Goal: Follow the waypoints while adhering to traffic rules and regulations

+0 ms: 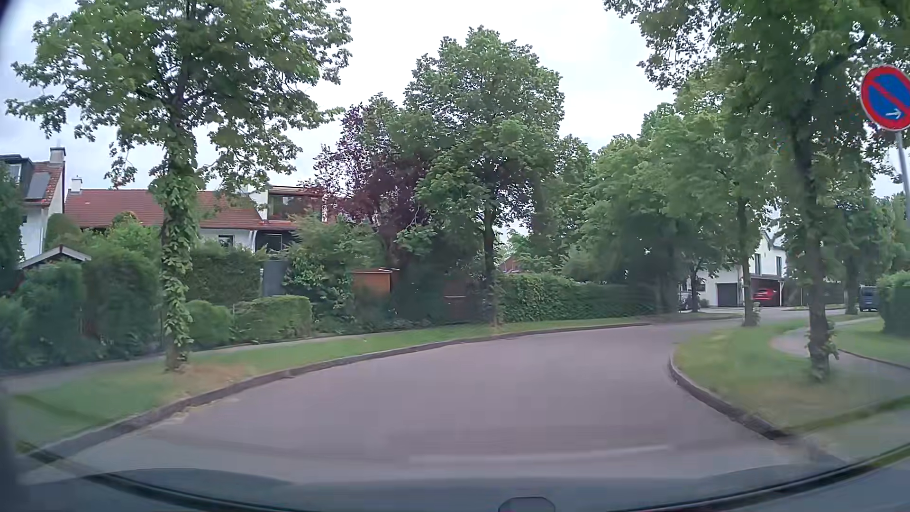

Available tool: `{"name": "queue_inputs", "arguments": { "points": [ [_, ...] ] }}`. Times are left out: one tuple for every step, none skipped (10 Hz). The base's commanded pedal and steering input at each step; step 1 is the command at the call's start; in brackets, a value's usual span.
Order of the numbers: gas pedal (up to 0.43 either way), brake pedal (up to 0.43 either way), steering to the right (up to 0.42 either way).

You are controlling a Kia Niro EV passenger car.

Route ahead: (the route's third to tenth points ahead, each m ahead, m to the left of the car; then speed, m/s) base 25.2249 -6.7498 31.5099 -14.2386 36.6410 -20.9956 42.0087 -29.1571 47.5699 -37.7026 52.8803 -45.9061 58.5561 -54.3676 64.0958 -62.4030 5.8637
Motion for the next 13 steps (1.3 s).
{"name": "queue_inputs", "arguments": {
  "points": [
    [0.087, 0.000, 0.038],
    [0.067, 0.000, 0.040],
    [0.059, 0.000, 0.043],
    [0.059, 0.000, 0.049],
    [0.059, 0.000, 0.054],
    [0.059, 0.000, 0.058],
    [0.059, 0.000, 0.064],
    [0.059, 0.000, 0.071],
    [0.059, 0.000, 0.083],
    [0.059, 0.000, 0.092],
    [0.059, 0.000, 0.106],
    [0.059, 0.000, 0.119],
    [0.059, 0.000, 0.133]
  ]
}}
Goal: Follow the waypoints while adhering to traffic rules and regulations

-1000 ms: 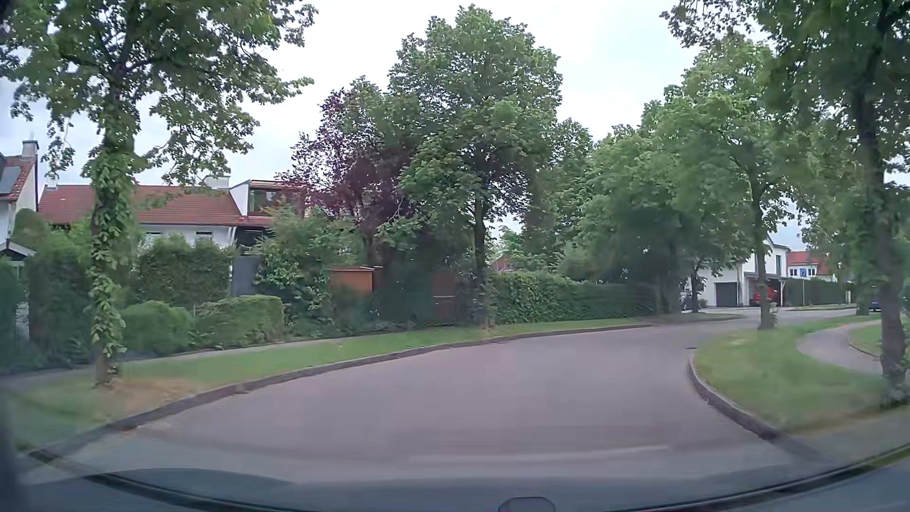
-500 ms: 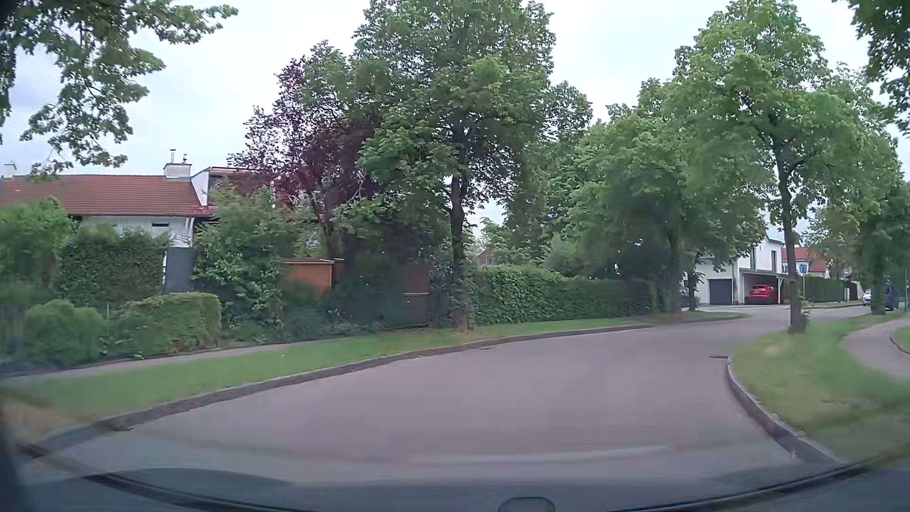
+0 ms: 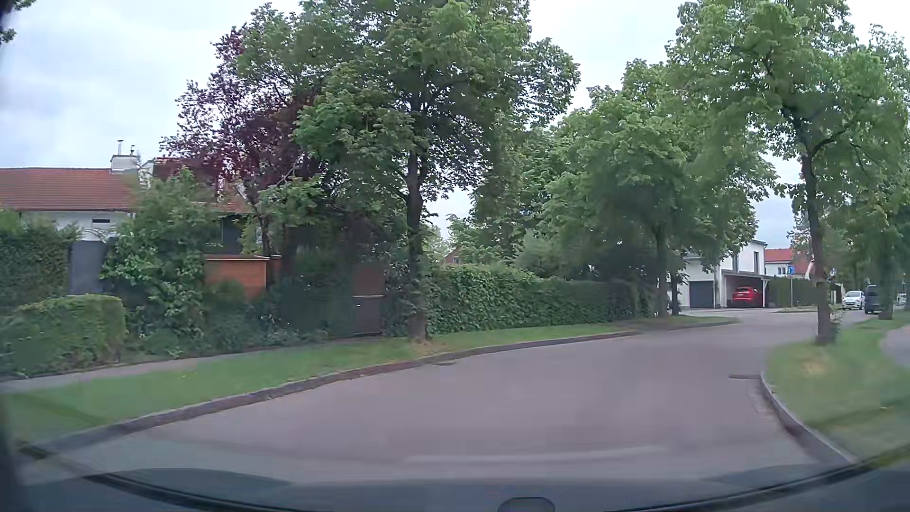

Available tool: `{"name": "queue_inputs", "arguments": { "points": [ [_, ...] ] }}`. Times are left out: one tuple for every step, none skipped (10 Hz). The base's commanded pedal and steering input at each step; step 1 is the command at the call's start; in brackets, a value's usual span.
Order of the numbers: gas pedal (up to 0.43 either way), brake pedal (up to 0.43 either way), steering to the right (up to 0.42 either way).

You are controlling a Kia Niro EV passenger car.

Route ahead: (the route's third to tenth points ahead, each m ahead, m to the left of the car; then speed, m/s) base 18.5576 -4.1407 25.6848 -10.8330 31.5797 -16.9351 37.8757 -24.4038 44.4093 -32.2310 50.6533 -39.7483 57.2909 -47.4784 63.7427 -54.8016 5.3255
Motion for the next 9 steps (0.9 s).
{"name": "queue_inputs", "arguments": {
  "points": [
    [0.059, 0.000, 0.140],
    [0.020, 0.000, 0.149],
    [0.000, 0.000, 0.157],
    [0.000, 0.000, 0.163],
    [0.000, 0.000, 0.164],
    [0.000, 0.000, 0.163],
    [0.000, 0.000, 0.162],
    [0.000, 0.000, 0.163],
    [0.000, 0.000, 0.163]
  ]
}}
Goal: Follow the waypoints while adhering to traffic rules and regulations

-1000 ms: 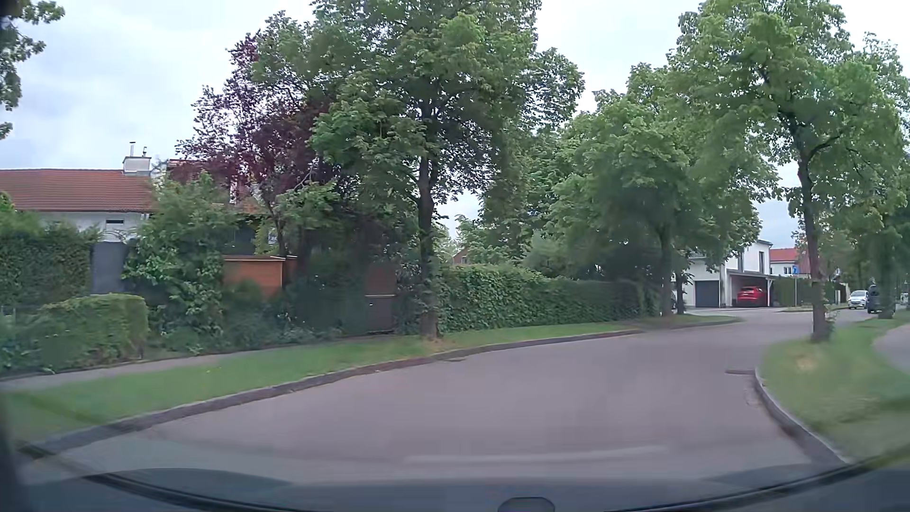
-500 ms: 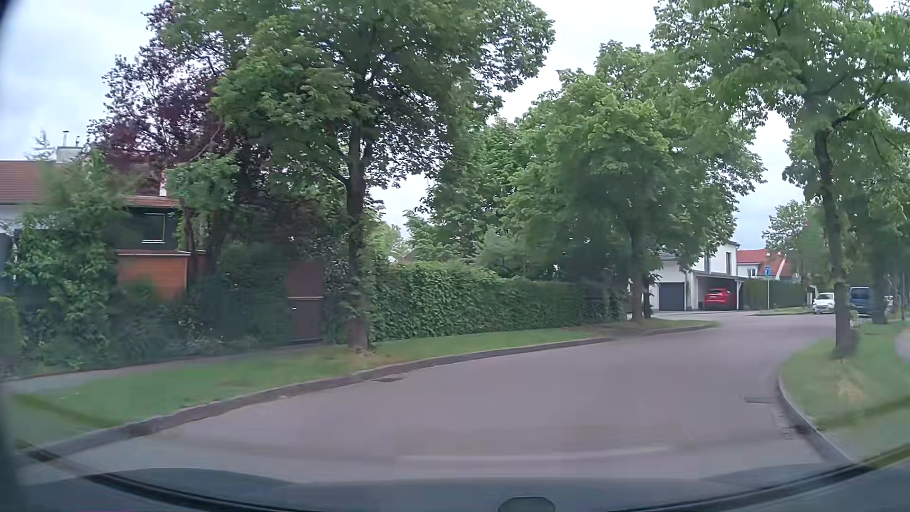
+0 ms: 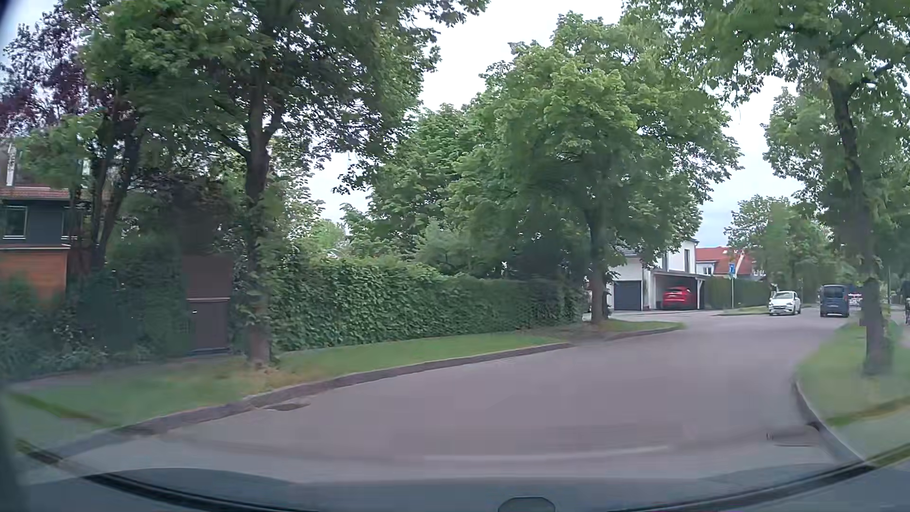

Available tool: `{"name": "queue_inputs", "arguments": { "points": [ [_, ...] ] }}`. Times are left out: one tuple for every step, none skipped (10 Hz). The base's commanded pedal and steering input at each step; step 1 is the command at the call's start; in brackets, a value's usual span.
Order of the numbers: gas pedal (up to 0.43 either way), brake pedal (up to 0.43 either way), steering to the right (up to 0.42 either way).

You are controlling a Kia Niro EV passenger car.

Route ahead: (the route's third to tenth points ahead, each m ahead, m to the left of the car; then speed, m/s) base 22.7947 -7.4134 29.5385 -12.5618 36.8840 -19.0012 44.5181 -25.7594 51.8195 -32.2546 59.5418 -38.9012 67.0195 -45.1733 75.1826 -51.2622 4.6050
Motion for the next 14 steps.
{"name": "queue_inputs", "arguments": {
  "points": [
    [0.000, 0.000, 0.165],
    [0.000, 0.000, 0.174],
    [0.000, 0.000, 0.185],
    [0.000, 0.000, 0.193],
    [0.000, 0.000, 0.205],
    [0.000, 0.000, 0.220],
    [0.000, 0.000, 0.230],
    [0.000, 0.000, 0.241],
    [0.000, 0.000, 0.257],
    [0.000, 0.000, 0.271],
    [0.000, 0.000, 0.282],
    [0.000, 0.000, 0.288],
    [0.000, 0.000, 0.288],
    [0.000, 0.000, 0.288]
  ]
}}
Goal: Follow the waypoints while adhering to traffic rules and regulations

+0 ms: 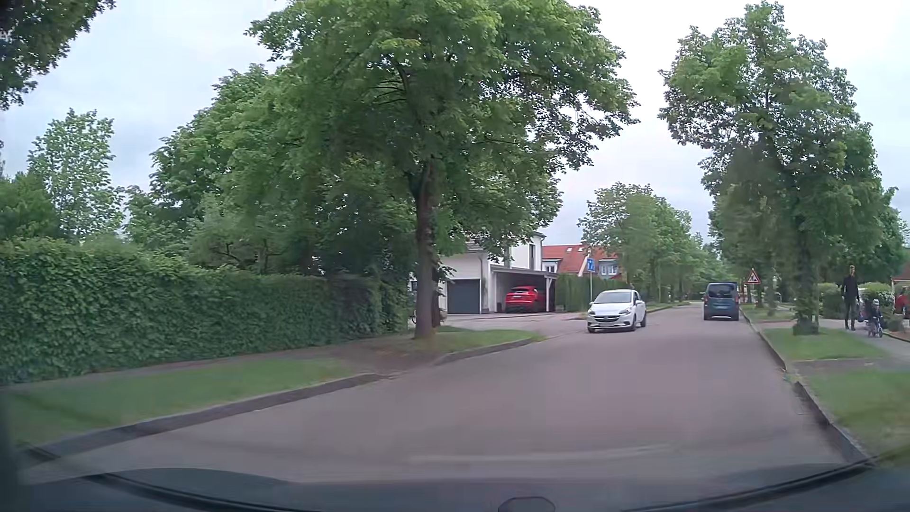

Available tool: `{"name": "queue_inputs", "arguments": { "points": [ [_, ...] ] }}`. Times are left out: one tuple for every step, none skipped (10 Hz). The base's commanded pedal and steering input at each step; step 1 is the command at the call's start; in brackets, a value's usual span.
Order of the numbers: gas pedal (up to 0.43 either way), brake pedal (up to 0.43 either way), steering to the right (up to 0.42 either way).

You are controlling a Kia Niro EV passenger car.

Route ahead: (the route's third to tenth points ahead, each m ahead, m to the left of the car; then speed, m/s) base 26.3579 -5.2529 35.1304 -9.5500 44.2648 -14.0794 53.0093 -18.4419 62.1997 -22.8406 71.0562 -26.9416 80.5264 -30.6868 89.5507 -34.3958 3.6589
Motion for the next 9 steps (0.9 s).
{"name": "queue_inputs", "arguments": {
  "points": [
    [0.000, 0.000, 0.287],
    [0.000, 0.000, 0.288],
    [0.000, 0.000, 0.288],
    [0.008, 0.000, 0.288],
    [0.008, 0.000, 0.288],
    [0.020, 0.000, 0.287],
    [0.020, 0.000, 0.284],
    [0.020, 0.000, 0.280],
    [0.020, 0.000, 0.276]
  ]
}}
